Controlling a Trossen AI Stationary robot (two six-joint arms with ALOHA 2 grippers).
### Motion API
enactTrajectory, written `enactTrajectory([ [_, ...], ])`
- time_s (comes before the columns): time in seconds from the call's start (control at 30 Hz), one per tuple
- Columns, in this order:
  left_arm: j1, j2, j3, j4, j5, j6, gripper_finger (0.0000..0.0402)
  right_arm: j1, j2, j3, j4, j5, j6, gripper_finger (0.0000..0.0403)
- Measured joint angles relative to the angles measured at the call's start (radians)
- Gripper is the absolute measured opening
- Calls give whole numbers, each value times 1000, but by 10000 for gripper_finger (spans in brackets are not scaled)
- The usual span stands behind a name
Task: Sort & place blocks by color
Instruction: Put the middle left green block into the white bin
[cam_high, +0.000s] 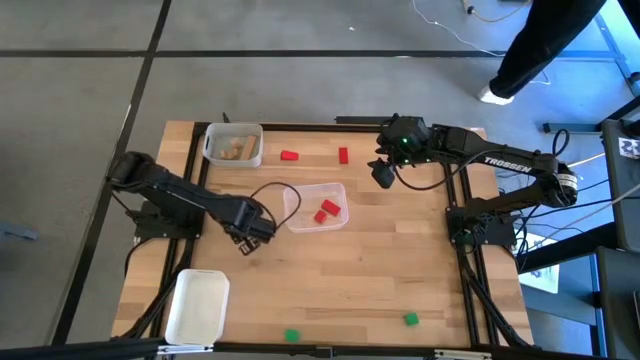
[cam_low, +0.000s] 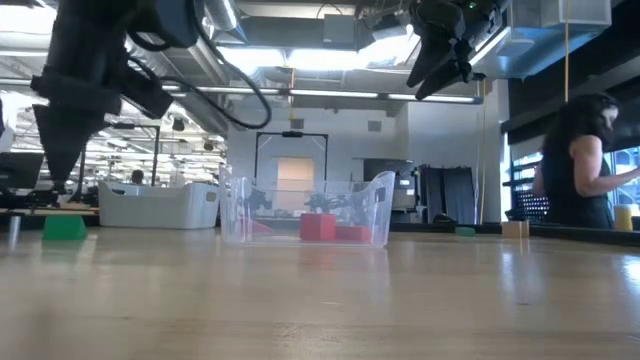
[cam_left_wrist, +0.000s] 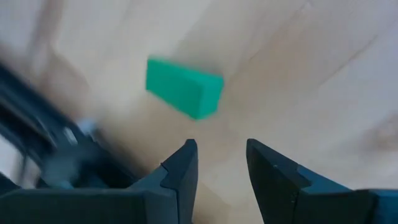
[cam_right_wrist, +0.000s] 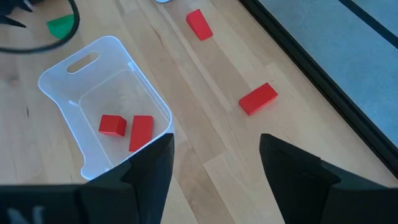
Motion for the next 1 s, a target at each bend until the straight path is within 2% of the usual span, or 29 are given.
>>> enactTrajectory([
  [0.1,-1,-13,0,0,63,-201,128,0,0,0,-1,0,0,237],
  [0.2,-7,-14,0,13,70,-354,128,0,0,0,-2,-8,-31,237],
  [0.47,-7,-14,1,17,47,-639,128,1,0,0,-1,-287,-259,237],
  [0.63,-7,-14,1,17,25,-874,128,0,0,0,-1,-296,-270,237],
  [0.83,-7,-14,1,17,-39,-1009,128,0,0,0,-1,-297,-204,237],
  [1.0,-7,-14,1,17,-79,-1059,128,0,0,0,-1,-297,-201,237],
])
